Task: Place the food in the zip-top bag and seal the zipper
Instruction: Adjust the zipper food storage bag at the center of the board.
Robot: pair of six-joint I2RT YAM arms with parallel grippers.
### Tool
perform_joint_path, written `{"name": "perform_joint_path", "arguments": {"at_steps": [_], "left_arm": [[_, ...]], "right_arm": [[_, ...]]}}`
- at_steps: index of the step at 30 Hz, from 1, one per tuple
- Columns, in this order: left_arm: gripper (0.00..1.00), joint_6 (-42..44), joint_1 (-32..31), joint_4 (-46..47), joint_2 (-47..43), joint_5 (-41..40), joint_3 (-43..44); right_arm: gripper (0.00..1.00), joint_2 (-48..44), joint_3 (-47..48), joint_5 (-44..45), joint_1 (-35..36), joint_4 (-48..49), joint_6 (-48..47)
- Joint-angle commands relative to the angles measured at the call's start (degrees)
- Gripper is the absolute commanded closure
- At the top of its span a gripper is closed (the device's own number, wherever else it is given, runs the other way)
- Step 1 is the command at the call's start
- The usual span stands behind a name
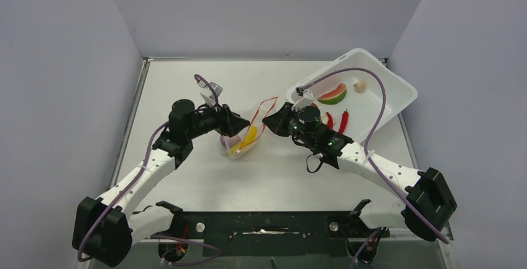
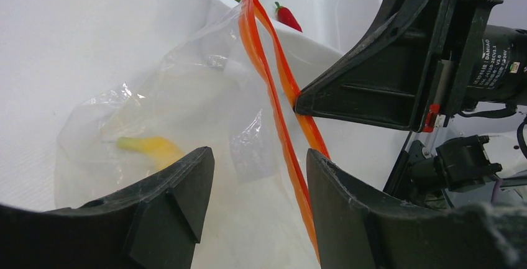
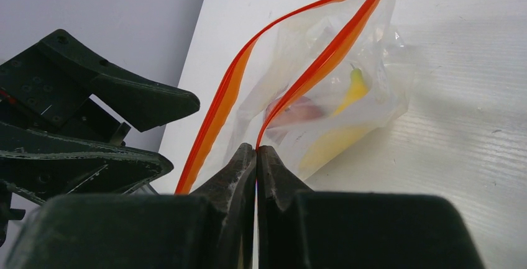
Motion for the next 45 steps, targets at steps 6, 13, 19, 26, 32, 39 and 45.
{"name": "perform_joint_path", "arguments": {"at_steps": [6,13,19,26,32,39,45], "left_arm": [[0.55,3.26,-1.10,3.79,2.82,1.95,2.74],[0.59,5.42,-1.88,2.42,2.75,1.16,2.83],[0.53,4.37,-2.71,4.63,3.40,3.00,2.57],[0.57,5.40,-3.55,3.00,5.06,2.16,3.67],[0.96,6.82,-4.03,1.44,1.80,-3.27,4.39],[1.00,13.97,-4.22,-6.09,-6.13,-15.72,5.40],[1.00,19.85,-4.35,-10.19,-9.37,-18.36,3.23]], "right_arm": [[1.00,0.02,0.53,1.74,0.79,2.99,-1.04],[1.00,-0.53,-0.09,2.23,0.78,1.93,-1.34],[1.00,-0.21,-0.20,2.33,1.14,2.24,-0.92],[1.00,-0.38,-0.16,2.61,1.41,1.86,-1.13],[1.00,-0.98,0.24,3.83,1.49,-1.03,-3.05],[1.00,-1.52,-2.30,10.21,3.48,-6.87,-5.57],[1.00,-0.43,-1.53,12.78,5.02,-8.12,-5.30]]}}
